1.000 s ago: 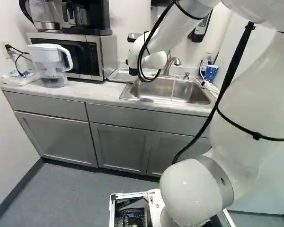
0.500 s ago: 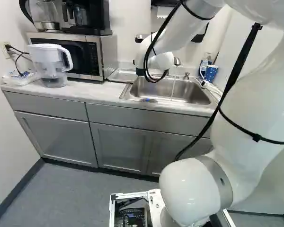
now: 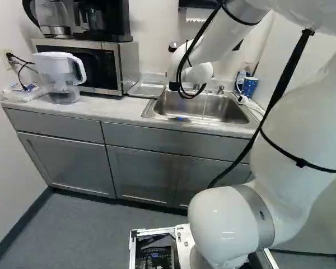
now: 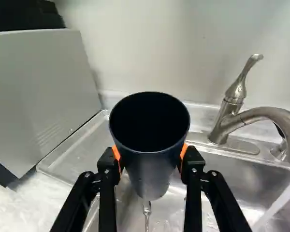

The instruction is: Rinse the cup and place it in the tray

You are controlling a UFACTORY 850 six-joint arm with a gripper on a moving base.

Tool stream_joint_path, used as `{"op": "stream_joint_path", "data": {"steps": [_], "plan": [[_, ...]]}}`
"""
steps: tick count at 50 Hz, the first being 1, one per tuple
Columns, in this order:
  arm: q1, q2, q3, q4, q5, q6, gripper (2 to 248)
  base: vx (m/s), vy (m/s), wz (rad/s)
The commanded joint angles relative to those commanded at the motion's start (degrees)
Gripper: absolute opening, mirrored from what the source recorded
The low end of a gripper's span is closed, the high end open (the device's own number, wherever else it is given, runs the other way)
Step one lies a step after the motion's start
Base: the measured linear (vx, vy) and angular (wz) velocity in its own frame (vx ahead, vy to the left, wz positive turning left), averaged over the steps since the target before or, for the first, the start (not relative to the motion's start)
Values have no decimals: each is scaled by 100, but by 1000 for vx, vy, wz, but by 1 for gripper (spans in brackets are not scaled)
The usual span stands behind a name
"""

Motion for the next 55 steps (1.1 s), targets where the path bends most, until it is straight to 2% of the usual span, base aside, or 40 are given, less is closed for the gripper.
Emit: {"op": "stream_joint_path", "data": {"steps": [22, 55], "plan": [[-323, -93, 182, 0, 0, 0, 125, 0, 0, 0], [-510, -15, 687, 10, 206, 0, 125, 0, 0, 0]]}}
